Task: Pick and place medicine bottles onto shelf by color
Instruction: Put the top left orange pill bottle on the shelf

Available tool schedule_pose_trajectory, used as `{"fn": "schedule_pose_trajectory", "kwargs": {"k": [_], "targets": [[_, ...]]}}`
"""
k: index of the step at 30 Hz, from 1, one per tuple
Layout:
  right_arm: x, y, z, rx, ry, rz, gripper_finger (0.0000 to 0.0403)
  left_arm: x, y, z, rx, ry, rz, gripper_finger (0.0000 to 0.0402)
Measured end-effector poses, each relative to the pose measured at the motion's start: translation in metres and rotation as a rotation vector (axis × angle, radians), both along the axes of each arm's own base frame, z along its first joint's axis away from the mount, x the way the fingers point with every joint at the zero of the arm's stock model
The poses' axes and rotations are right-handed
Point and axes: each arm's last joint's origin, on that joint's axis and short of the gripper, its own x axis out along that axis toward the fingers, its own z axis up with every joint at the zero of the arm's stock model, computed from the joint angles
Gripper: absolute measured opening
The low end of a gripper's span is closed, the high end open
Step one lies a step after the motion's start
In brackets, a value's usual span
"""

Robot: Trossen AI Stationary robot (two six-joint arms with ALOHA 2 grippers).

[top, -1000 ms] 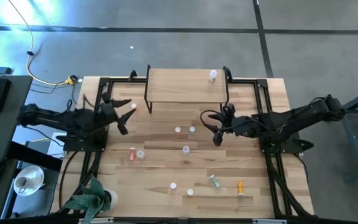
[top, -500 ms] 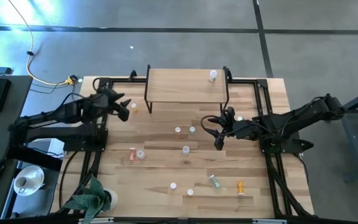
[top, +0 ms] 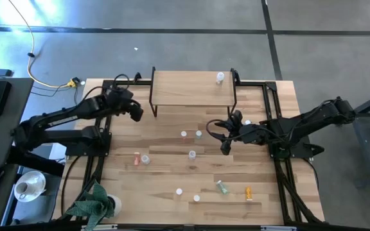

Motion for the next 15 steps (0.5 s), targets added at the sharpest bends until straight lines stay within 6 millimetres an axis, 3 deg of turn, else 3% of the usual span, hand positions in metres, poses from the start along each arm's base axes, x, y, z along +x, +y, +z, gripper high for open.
{"fn": "schedule_pose_trajectory", "kwargs": {"k": [15], "targets": [[0.000,0.000,0.000,0.001,-0.002,0.000,0.0204,0.017,0.013,-0.028,-0.116,0.086,0.094,0.0201]]}}
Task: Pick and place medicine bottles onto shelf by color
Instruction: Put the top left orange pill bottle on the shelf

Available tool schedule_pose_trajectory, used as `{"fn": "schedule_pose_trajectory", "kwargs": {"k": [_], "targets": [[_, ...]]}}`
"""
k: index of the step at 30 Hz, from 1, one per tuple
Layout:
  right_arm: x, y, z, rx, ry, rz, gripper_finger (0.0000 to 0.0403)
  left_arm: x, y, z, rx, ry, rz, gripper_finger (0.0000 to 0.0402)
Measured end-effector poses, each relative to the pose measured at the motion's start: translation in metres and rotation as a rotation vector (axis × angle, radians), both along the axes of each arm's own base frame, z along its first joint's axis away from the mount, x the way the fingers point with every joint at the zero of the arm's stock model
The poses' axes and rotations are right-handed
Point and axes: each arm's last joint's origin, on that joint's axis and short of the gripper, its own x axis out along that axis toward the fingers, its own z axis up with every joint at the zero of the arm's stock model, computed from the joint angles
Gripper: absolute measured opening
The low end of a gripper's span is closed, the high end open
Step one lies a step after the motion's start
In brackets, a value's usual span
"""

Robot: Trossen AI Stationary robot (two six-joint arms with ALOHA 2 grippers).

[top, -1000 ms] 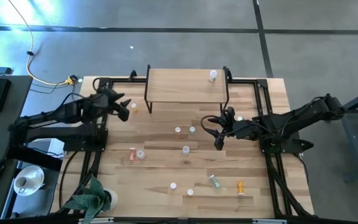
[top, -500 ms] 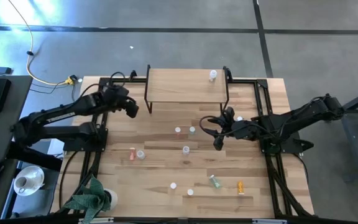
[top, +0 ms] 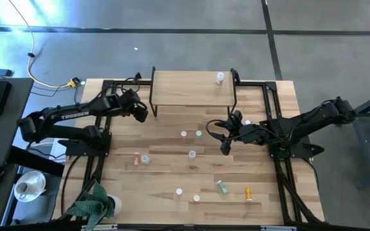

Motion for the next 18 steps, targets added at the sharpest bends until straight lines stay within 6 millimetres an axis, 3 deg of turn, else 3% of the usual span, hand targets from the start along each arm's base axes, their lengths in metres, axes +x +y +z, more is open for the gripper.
{"fn": "schedule_pose_trajectory", "kwargs": {"k": [18], "targets": [[0.000,0.000,0.000,0.000,0.000,0.000,0.0204,0.016,0.013,-0.025,-0.015,0.088,0.020,0.0201]]}}
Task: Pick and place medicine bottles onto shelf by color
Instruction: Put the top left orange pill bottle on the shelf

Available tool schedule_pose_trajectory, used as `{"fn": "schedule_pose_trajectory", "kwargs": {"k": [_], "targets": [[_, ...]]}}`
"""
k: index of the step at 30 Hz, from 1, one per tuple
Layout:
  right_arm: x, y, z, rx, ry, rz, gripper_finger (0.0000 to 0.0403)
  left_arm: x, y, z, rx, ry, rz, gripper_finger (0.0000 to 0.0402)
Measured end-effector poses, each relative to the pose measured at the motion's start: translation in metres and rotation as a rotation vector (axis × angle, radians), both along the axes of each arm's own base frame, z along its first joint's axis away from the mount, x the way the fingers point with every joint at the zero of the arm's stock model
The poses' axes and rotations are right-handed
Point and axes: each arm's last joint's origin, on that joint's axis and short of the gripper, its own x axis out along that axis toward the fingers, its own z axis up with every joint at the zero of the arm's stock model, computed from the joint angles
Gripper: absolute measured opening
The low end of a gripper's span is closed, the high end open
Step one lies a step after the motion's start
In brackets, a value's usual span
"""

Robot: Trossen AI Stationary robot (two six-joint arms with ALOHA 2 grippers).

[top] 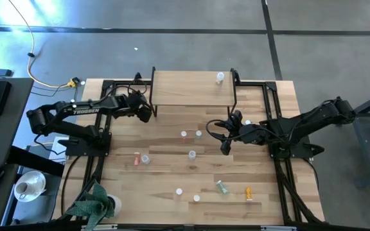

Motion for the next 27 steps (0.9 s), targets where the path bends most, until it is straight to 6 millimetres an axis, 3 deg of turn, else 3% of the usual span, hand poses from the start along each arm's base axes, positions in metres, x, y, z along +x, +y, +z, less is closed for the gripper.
{"fn": "schedule_pose_trajectory", "kwargs": {"k": [11,22,27], "targets": [[0.0000,0.0000,0.0000,0.000,0.000,0.000,0.0204,0.0018,0.0030,-0.0072,0.015,0.051,0.025,0.0199],[0.0000,0.0000,0.0000,0.000,0.000,0.000,0.0204,0.0022,0.0022,-0.0076,-0.010,0.038,0.006,0.0114],[0.0000,0.0000,0.0000,0.000,0.000,0.000,0.0204,0.0020,0.0020,-0.0077,-0.012,0.045,-0.003,0.0105]]}}
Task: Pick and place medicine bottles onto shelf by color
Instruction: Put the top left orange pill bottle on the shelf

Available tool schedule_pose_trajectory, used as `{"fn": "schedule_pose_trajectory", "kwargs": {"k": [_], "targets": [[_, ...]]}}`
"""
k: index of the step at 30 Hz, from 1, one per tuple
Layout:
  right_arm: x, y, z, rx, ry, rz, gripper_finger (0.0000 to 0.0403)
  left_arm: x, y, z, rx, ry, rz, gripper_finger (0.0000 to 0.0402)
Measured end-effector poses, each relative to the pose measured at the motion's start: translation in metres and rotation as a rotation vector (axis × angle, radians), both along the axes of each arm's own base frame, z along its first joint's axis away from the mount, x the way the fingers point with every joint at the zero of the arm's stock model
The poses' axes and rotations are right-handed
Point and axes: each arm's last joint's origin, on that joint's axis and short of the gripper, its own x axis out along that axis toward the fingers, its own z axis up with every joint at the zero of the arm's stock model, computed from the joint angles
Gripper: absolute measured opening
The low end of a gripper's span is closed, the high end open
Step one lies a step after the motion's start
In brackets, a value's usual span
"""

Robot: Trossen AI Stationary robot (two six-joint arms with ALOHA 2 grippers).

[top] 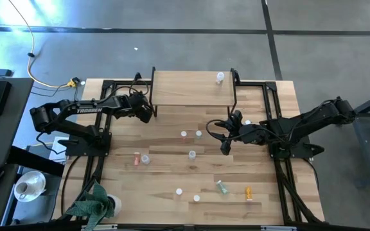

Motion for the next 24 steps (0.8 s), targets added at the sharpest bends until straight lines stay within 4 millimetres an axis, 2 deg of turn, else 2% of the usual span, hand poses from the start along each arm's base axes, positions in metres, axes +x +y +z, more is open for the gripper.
{"fn": "schedule_pose_trajectory", "kwargs": {"k": [5,10,16,24], "targets": [[0.000,0.000,0.000,0.000,0.000,0.000,0.0204,-0.002,-0.001,0.002,0.003,0.005,-0.015,0.0117],[0.000,0.000,0.000,0.000,0.000,0.000,0.0204,-0.003,-0.001,0.022,0.047,-0.029,-0.004,0.0108],[0.000,0.000,0.000,0.000,0.000,0.000,0.0204,-0.007,-0.003,0.065,0.150,-0.075,0.026,0.0107],[0.000,0.000,0.000,0.000,0.000,0.000,0.0204,-0.005,0.000,0.134,0.305,-0.204,-0.016,0.0105]]}}
